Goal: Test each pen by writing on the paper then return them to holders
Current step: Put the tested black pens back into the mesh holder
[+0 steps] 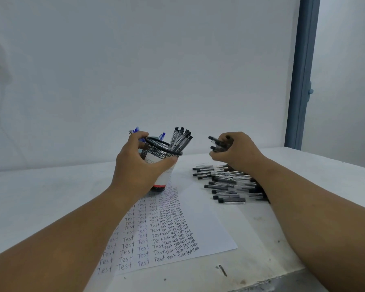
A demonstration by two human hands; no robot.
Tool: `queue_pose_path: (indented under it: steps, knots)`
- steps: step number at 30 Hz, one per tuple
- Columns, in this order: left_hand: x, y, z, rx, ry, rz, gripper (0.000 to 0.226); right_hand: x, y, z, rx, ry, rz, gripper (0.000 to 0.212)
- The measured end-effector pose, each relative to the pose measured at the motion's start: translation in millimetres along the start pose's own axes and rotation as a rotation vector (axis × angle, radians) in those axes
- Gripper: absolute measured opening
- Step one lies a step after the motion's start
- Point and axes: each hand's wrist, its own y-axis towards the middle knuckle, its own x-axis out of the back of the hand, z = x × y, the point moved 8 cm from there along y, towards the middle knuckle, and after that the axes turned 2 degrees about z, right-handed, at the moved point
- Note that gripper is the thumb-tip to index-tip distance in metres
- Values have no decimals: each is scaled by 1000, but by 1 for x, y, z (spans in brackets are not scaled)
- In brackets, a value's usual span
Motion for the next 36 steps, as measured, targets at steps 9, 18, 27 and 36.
queue_pose_path:
  steps: [9, 18, 27, 36]
  knots:
    - [-6, -3, -8, -56, 12, 54, 78, 49, 0, 32, 43, 637, -499, 30]
    - [-28, -9, -24, -160, 112, 135, 83, 59, 0, 66, -31, 1458, -548, 24]
    - [-39, -13, -36, -186, 117, 79, 87, -2, -10, 93, -109, 1203, -354, 24]
    - [-30, -11, -28, -138, 103, 25, 89, 0, -15, 92, 49, 476, -461, 49]
